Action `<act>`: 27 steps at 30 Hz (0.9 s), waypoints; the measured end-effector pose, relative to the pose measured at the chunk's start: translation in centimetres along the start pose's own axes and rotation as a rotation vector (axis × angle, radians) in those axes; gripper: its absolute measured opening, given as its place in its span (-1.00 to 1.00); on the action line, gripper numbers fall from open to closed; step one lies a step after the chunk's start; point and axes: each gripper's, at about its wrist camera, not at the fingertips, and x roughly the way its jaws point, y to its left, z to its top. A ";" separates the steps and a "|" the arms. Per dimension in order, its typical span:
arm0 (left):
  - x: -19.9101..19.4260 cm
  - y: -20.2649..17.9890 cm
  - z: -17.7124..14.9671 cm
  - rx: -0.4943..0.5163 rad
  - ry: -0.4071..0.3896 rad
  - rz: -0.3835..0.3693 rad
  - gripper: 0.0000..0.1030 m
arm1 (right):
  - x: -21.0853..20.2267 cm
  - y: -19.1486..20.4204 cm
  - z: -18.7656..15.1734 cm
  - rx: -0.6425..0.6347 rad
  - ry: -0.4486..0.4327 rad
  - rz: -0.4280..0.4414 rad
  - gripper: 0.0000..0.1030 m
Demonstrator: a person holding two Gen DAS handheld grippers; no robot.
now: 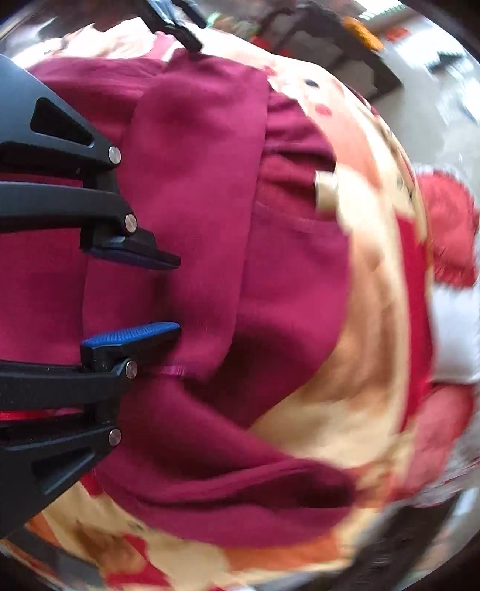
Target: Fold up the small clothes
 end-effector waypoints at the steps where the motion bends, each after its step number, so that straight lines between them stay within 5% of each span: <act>1: -0.4 -0.3 -0.1 0.012 -0.009 -0.001 0.94 | -1.5 -0.8 -0.2 0.033 -0.036 0.033 -0.87; 6: -0.9 -1.6 -0.2 0.040 -0.028 -0.003 0.94 | -7.1 -5.6 -1.8 0.217 -0.204 0.020 -0.68; 9: -1.1 -1.8 -0.3 0.032 -0.032 -0.008 0.94 | -6.8 -8.1 -1.8 0.330 -0.219 -0.055 -0.66; 15: -1.0 -2.3 -0.5 0.049 -0.033 0.001 0.94 | -6.1 -9.6 -1.7 0.326 -0.214 -0.157 -0.66; 21: 0.0 -1.9 -0.6 0.024 -0.018 0.007 0.94 | -6.6 -7.9 -1.4 0.303 -0.217 -0.049 -0.66; 27: 1.3 -1.1 -0.6 0.012 -0.002 0.019 0.94 | -4.9 -1.3 -1.5 0.126 -0.159 0.083 -0.66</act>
